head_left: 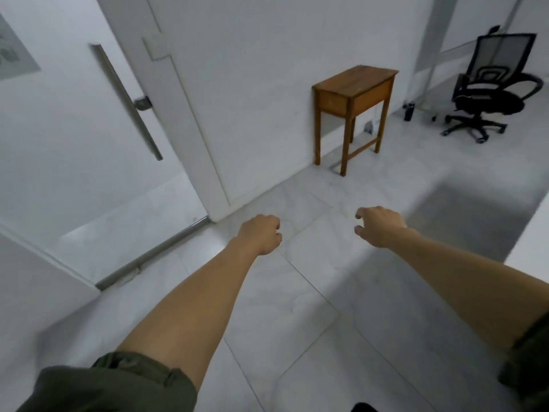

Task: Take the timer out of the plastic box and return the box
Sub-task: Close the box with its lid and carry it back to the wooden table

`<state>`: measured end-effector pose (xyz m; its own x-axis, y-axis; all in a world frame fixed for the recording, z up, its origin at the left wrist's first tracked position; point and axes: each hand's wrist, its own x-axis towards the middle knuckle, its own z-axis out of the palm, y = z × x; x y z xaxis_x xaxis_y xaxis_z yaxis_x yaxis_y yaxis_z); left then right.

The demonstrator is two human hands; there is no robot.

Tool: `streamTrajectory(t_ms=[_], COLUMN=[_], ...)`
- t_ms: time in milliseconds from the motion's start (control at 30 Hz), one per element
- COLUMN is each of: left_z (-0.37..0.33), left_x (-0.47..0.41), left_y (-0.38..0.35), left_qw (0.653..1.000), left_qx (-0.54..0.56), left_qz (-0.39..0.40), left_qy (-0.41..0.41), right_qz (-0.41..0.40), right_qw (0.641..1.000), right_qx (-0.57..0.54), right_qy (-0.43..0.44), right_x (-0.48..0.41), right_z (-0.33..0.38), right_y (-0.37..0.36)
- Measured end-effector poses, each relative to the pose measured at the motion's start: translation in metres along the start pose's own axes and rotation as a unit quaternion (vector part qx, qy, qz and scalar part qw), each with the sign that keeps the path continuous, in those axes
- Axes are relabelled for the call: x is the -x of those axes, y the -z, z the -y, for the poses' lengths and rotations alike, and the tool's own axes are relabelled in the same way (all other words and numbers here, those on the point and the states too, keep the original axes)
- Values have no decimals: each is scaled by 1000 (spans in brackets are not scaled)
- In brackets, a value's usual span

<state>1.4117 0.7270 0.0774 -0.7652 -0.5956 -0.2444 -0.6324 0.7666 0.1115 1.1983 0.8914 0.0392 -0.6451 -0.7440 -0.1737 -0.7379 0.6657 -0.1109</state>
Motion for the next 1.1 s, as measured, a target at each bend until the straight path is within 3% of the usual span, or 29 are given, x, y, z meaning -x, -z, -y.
streamTrajectory(t_ms=[467,767,1100], left_z=[-106,-180,-306], left_x=[-348,-522,-759], left_y=[56,89,132], left_qw=[988,974,925], left_qx=[-33,-46,-106], left_qz=[45,56,71], left_qy=[-142,-213,-357], right_qz=[13,9,-13], right_qw=[986,970,916], right_qx=[-38,-55,-81], right_qy=[-159,-238,-392], right_x=[-262,-373,-512], right_z=[-147,-243,-360], right_y=[40,75,106])
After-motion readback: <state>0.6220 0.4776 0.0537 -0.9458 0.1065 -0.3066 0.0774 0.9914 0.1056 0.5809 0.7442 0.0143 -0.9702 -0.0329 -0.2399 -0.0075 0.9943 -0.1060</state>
